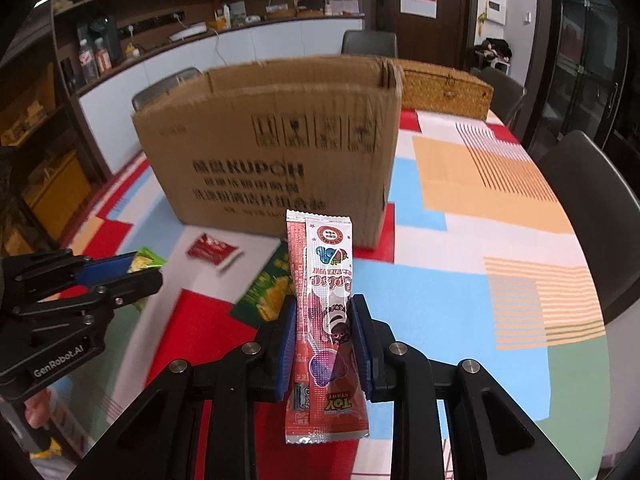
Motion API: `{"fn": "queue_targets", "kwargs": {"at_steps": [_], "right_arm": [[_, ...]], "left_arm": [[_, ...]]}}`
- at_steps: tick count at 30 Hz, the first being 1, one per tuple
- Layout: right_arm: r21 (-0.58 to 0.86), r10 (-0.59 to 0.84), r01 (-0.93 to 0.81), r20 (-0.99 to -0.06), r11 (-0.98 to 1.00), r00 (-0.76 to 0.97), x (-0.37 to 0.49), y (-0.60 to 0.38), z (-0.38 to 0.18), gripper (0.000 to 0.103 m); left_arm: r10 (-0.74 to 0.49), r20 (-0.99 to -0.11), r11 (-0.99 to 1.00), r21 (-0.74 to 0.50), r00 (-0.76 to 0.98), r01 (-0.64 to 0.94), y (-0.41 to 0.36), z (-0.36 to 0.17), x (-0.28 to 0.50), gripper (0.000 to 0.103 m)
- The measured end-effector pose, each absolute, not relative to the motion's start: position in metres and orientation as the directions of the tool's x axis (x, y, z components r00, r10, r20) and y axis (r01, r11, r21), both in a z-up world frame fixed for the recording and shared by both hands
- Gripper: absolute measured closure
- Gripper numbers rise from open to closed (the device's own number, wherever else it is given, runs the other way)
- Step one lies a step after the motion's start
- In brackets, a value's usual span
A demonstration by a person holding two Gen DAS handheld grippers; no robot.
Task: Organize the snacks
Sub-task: 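Lift both snacks over the box and open both grippers to drop them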
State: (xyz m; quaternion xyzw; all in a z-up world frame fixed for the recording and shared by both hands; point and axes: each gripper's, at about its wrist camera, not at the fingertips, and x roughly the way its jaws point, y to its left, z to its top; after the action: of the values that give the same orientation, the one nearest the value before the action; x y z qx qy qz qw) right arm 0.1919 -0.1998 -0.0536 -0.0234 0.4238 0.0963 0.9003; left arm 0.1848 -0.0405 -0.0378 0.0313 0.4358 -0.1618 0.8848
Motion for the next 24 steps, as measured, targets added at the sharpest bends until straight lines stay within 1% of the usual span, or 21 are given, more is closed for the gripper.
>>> {"fn": "queue_targets", "kwargs": {"at_steps": [14,24], "right_arm": [[0.049,0.201,-0.226,-0.661,0.973,0.723,0.192,-0.189,-0.003,0.076],[0.049,0.223,-0.242,-0.591,0.969,0.775,0.208,-0.181,0.028,0.076]], "left_arm": [[-0.288,-0.682,0.944,-0.083,0.672,0.320,-0.033,0.017,0.190,0.081],[-0.277,-0.609,0.949,-0.051,0.743,0.311,-0.026,0.054,0.208,0.081]]}}
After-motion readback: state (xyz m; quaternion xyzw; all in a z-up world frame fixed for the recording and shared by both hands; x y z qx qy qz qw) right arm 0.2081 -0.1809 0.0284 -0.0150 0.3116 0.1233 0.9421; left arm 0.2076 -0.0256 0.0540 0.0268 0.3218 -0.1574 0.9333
